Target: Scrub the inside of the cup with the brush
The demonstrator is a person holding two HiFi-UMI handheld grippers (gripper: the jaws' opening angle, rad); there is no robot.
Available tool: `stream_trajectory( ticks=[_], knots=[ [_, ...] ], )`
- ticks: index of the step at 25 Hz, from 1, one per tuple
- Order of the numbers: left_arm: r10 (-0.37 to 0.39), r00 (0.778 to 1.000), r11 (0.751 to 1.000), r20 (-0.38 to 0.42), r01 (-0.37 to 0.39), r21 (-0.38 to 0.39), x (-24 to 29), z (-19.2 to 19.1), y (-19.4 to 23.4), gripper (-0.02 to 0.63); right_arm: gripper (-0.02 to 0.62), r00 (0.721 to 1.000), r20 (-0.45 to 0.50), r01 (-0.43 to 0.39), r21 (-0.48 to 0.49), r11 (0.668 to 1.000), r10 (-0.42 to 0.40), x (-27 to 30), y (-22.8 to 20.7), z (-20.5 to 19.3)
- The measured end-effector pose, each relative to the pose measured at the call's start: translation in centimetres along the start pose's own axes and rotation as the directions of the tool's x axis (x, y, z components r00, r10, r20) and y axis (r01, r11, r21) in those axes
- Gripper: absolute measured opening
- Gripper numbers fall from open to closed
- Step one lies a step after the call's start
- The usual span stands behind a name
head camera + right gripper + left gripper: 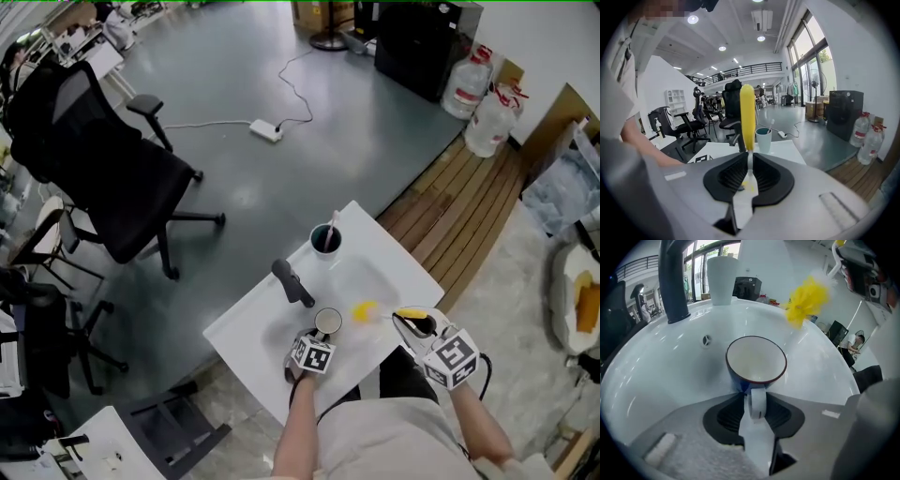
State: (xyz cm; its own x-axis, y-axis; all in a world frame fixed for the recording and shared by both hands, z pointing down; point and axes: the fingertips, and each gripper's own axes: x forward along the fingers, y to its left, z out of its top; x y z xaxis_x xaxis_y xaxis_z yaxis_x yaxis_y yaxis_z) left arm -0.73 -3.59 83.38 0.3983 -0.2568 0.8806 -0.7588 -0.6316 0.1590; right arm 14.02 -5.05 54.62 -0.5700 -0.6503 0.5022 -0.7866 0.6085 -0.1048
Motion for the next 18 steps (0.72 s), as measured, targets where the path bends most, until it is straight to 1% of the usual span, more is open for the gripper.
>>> stream_trajectory(
  ticks=[3,5,8,11,15,18],
  knots=[
    [0.0,1.0,1.0,-0.011,0.0,0.005,0.4,-0.2,-0.1,0.115,0.037,1.0,0.006,-0.012,-0.01,1.0,0.012,0.3,0.3,0.3],
    [0.003,1.0,1.0,-0.013,-0.003,0.003,0.5,-0.3,-0.1,0.083,0.036,1.0,0.003,-0.019,-0.014,1.0,0.019,0.5,0.6,0.3],
    [0.013,1.0,1.0,-0.003,-0.013,0.011,0.3,-0.2,-0.1,0.066,0.036,1.0,-0.002,-0.029,-0.012,1.0,0.029,0.8,0.9,0.1],
    [0.019,1.0,1.0,0.011,-0.019,0.019,0.1,-0.1,0.2,0.058,0.035,0.999,0.019,-0.04,-0.021,0.999,0.04,0.9,1.0,0.6],
    [0.007,1.0,1.0,0.02,-0.007,0.012,-0.3,-0.2,0.4,0.057,0.037,0.998,0.031,-0.058,-0.032,0.998,0.059,0.9,1.3,1.6],
    [0.01,1.0,0.999,0.022,-0.011,0.037,-1.2,-0.1,0.5,0.056,0.036,0.996,0.014,-0.09,-0.051,0.995,0.091,0.7,1.8,2.4]
  ],
)
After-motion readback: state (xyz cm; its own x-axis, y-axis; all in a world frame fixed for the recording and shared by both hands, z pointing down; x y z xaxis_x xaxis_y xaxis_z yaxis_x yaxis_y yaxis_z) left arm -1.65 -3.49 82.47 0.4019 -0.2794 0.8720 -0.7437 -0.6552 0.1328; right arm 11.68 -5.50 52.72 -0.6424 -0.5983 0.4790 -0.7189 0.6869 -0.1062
